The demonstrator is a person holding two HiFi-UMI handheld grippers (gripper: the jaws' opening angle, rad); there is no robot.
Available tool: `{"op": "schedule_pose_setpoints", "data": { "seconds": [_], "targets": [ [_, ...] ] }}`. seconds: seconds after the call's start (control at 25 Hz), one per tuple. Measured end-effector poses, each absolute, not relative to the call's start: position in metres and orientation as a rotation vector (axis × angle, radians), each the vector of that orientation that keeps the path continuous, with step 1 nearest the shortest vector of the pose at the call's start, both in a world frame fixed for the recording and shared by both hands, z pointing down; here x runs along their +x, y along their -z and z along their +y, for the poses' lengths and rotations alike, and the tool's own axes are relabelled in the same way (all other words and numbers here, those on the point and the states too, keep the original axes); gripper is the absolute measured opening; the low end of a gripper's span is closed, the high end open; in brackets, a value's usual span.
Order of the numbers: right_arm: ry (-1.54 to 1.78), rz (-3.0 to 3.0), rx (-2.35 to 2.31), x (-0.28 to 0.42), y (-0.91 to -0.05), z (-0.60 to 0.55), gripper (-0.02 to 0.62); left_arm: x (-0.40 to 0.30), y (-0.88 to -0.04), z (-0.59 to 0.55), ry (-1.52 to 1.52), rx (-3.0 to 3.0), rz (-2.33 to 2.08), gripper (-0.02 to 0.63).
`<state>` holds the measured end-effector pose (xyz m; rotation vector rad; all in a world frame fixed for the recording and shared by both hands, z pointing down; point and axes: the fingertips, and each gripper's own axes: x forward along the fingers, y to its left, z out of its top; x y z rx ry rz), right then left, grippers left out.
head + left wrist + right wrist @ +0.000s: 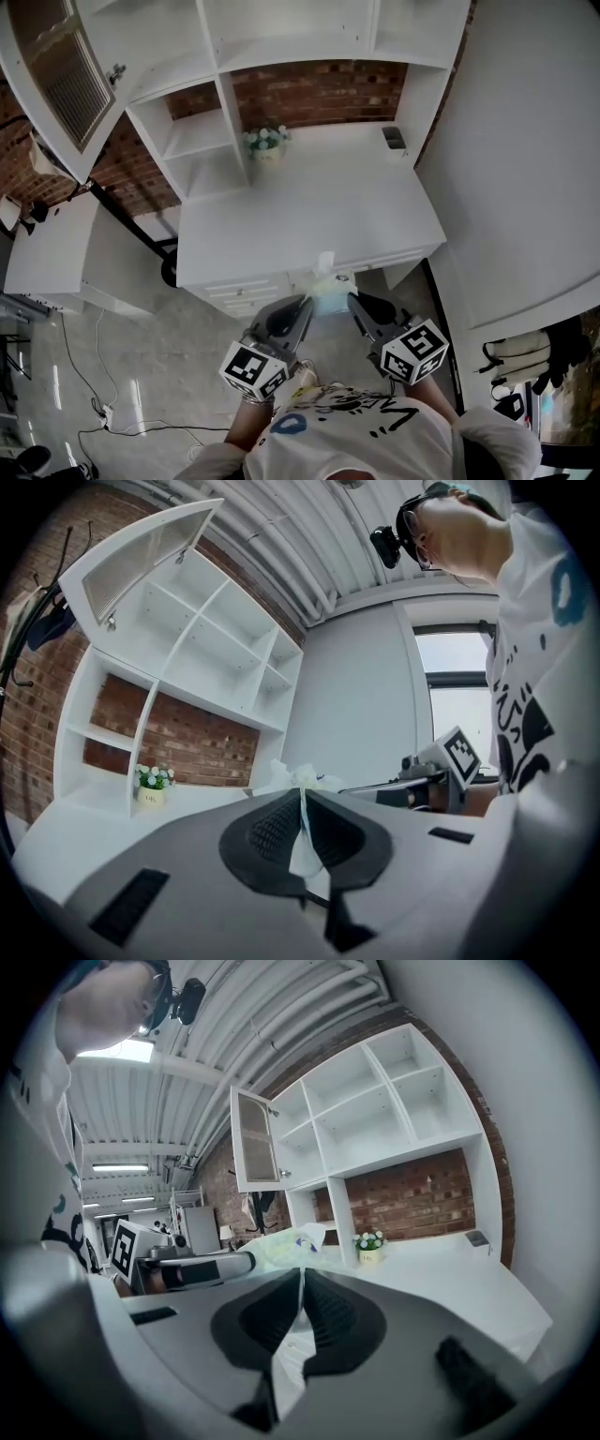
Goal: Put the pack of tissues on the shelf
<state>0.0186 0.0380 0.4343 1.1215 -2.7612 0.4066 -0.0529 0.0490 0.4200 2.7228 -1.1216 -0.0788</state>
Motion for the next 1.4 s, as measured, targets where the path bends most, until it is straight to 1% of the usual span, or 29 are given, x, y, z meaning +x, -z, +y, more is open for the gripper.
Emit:
{"op": "schedule_pose_setpoints", "data": {
  "seconds": [0.6,1.0,1.4],
  "targets": [
    [-0.428,-2.722,1.223,-0.022,-0.443,-0.013,0.032,-0.094,-0.430,-0.004,0.059,2.747,-1.073,0.018],
    [-0.464,-2.733,1.213,-0.014,-0.452,-0.045,0.032,-0.087,-0.441,-0.036,0.036,2.726,-1.070,0.018],
    [-0.409,-2.806,1.114,0.000,-0.433,-0.117,0.032,-0.070,-0.419,-0.102,0.064,2.729,-1.175,0.018]
  ]
}}
